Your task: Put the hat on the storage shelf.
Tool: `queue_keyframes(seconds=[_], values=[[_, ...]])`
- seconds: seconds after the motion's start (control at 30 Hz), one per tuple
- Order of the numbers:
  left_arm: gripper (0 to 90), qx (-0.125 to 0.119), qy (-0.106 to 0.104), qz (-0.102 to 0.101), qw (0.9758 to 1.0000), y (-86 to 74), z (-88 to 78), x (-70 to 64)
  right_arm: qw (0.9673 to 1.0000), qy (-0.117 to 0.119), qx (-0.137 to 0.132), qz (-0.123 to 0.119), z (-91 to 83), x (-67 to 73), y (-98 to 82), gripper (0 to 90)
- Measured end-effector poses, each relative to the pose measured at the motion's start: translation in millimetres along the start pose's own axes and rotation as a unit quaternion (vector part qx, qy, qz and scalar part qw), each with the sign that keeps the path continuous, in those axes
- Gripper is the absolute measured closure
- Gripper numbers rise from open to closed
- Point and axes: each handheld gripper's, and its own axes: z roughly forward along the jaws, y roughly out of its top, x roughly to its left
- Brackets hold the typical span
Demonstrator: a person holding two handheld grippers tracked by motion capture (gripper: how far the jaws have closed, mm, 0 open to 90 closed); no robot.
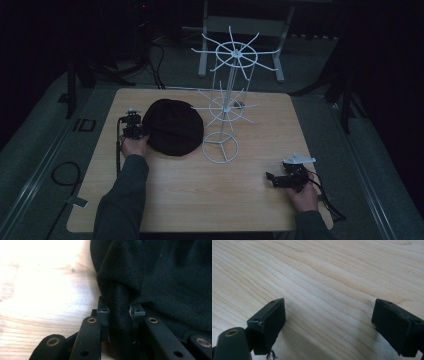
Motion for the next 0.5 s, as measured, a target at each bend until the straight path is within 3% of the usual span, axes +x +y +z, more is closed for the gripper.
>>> queue_keyframes(seconds=[0.23, 0.5], values=[[77.9, -0.023, -0.022, -0.011, 0.9994, 5.1, -18.8, 7.1, 1.0000, 0.000, 0.000, 0.000, 0.0, 0.0, 0.0, 11.7], [77.9, -0.049, -0.054, -0.039, 0.9966, 8.4, -36.3, 14.9, 1.0000, 0.000, 0.000, 0.000, 0.0, 0.0, 0.0, 11.7]])
